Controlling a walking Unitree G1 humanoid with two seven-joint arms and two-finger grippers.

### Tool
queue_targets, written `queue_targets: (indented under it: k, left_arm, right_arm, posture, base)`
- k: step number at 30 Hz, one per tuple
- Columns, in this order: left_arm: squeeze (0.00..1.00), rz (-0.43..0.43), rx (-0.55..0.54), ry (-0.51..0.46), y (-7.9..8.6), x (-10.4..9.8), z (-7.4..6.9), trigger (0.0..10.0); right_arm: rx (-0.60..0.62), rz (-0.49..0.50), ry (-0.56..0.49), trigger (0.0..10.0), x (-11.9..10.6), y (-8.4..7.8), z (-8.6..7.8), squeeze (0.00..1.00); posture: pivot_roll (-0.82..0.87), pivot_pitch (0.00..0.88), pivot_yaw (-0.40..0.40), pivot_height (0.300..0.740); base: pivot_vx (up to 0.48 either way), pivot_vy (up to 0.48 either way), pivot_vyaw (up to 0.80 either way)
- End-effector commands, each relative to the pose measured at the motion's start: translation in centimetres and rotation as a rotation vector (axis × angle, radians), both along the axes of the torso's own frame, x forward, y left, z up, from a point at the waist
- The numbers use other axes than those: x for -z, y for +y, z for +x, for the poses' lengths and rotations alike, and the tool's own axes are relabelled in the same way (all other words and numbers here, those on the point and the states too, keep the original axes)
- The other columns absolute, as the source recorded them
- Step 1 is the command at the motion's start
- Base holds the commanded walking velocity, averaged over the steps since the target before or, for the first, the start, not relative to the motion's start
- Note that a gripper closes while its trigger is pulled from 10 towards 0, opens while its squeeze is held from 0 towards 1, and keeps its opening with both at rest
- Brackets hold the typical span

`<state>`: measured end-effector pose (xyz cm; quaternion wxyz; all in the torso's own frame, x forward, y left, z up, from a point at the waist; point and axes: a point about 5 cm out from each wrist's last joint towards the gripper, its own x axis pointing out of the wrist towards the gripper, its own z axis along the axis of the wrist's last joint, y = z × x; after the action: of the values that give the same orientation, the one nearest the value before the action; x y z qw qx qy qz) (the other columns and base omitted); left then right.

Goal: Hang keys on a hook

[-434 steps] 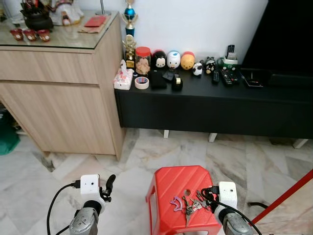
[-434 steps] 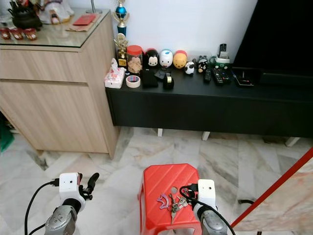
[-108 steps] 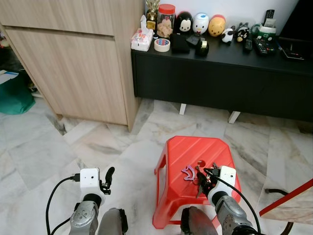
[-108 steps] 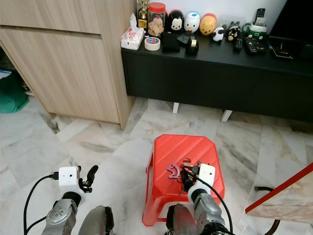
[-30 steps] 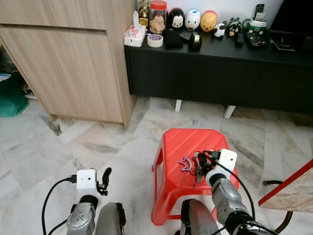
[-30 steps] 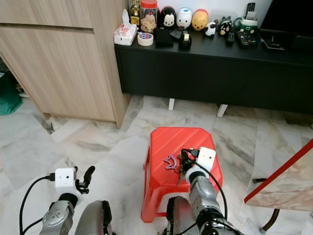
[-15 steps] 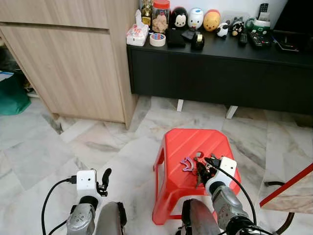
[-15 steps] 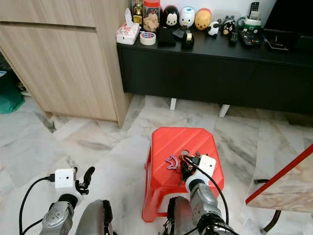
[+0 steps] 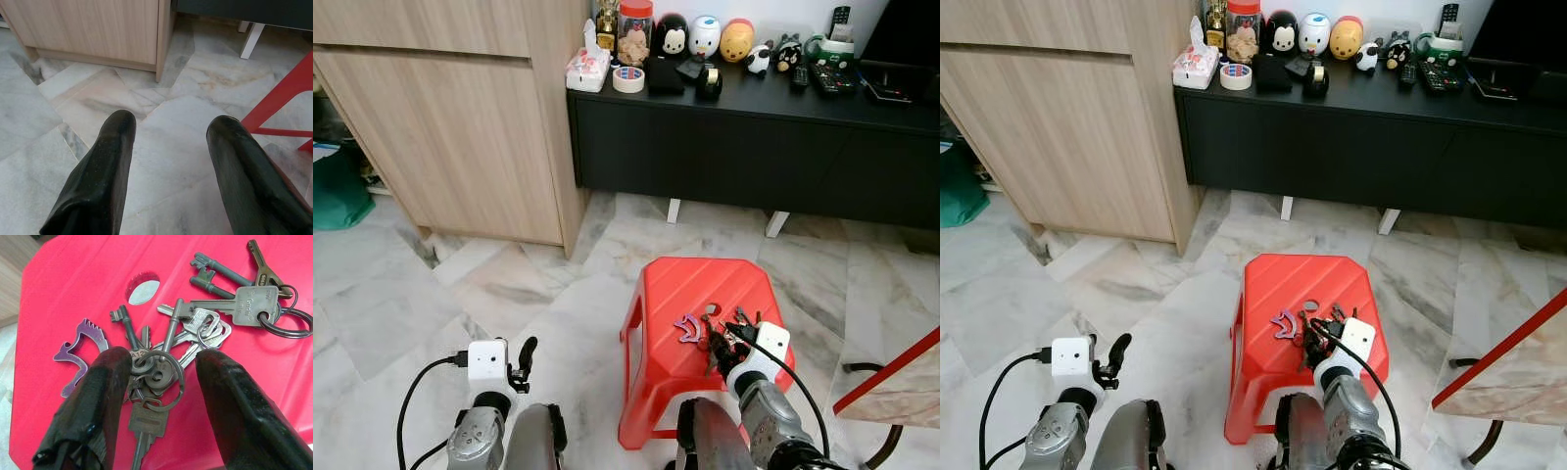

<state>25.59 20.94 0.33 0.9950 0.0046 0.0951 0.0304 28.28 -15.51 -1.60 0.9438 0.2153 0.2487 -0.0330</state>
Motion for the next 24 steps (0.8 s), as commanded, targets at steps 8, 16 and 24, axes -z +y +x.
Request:
queue_targets:
  k: [8,16,24]
  left_arm:
    - [0.0,0.027,0.019,0.006,0.04,-0.02,-0.02,10.0]
    - [0.0,0.036,0.024,0.001,0.11,-0.13,-0.01,10.0]
    - [0.0,0.041,0.033,0.003,-0.05,-0.11,0.04,10.0]
  right_arm:
    - [-0.004,0.02,0.048,10.0,0.72,0.01,-0.66,0.0]
    - [-0.023,0.033,0.067,10.0,0.89,0.29,-0.76,0.0]
    - [-0.02,0.037,0.065,4.2,0.66,0.3,-0.45,0.0]
  posture:
    - [0.04,0.116,-0.048,0.572]
    - [0.05,0.117,-0.048,0.572]
    - [0.04,0.119,-0.045,0.572]
  base:
    - [0.0,0.0,0.0]
    - [0.0,0.0,0.0]
    - [0.0,0.0,0.0]
